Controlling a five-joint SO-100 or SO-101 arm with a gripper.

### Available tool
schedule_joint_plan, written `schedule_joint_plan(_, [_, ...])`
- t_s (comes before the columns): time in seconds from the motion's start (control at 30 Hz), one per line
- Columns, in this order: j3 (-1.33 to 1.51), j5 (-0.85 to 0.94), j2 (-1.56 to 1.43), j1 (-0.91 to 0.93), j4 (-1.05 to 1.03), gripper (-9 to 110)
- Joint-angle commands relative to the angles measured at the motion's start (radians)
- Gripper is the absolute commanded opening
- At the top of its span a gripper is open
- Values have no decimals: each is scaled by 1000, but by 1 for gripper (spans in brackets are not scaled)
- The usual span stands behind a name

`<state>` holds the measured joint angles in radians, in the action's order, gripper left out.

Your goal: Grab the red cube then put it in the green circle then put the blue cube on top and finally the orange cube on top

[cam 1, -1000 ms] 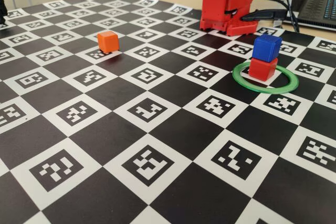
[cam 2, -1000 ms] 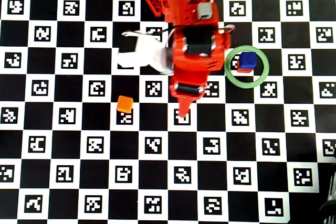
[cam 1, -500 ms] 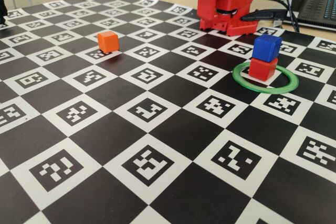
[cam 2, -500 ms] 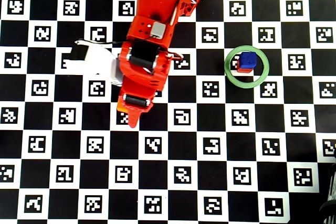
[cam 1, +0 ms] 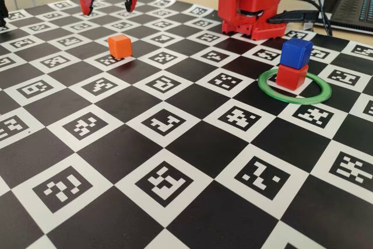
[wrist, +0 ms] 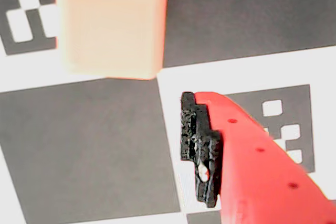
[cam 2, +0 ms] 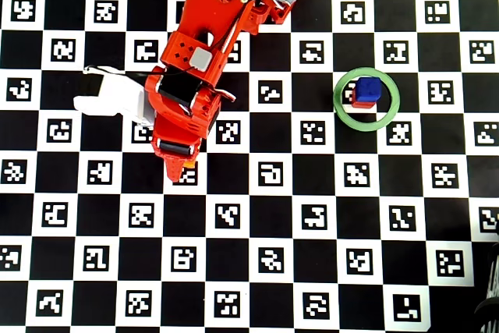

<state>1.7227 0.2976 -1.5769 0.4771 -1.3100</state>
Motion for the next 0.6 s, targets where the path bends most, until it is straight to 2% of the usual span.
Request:
schedule_joint_plan(0.0, [6,12,-14,-3,29,40])
schedule_joint_plan(0.57, [178,54,21,-14,227,40])
